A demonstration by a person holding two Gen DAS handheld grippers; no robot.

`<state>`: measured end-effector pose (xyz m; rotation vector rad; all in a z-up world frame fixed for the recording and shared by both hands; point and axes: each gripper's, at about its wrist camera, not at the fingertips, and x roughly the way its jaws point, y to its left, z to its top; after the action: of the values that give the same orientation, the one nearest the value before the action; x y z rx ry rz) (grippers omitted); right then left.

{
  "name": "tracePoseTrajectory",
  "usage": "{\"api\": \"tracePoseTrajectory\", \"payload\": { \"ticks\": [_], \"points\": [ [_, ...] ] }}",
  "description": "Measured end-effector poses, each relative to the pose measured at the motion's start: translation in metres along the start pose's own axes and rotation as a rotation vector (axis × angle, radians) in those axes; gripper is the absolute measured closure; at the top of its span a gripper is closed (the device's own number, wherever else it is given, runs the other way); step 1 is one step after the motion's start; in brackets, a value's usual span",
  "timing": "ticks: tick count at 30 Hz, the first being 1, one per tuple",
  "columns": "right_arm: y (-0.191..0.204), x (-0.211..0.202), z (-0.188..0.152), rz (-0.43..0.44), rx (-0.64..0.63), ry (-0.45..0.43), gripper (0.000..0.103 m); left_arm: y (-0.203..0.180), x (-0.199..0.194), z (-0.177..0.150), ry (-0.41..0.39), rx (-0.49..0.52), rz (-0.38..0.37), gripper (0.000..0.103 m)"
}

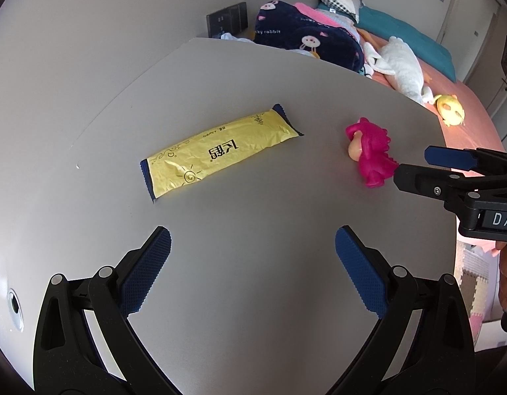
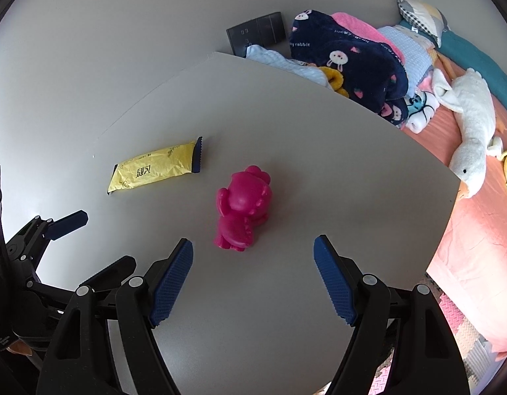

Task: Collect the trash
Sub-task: 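Move both tools back to the desk toward the pink toy and yellow packet, then grasp the pink plush toy with the right tool while the left tool grasps the yellow packet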

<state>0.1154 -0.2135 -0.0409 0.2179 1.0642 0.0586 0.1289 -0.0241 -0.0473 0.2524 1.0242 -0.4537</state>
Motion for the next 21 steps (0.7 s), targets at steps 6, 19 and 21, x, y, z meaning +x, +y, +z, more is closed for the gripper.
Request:
{"api": "tracePoseTrajectory", "payload": {
  "ticks": [6, 19, 21],
  "points": [
    [0.005, 0.018, 0.009, -0.009, 0.006, 0.018, 0.027, 0.008, 0.01, 0.015, -0.007, 0.025, -0.002, 0.006],
    [0.004, 0.041, 0.016, -0.061, 0.007, 0.05, 0.041, 0.029, 0.042, 0.052, 0.007, 0.133, 0.026, 0.006],
    [0.004, 0.041, 0.017, -0.066, 0.001, 0.049, 0.044, 0.034, 0.046, 0.056, 0.014, 0.124, 0.0, 0.006]
  ]
}}
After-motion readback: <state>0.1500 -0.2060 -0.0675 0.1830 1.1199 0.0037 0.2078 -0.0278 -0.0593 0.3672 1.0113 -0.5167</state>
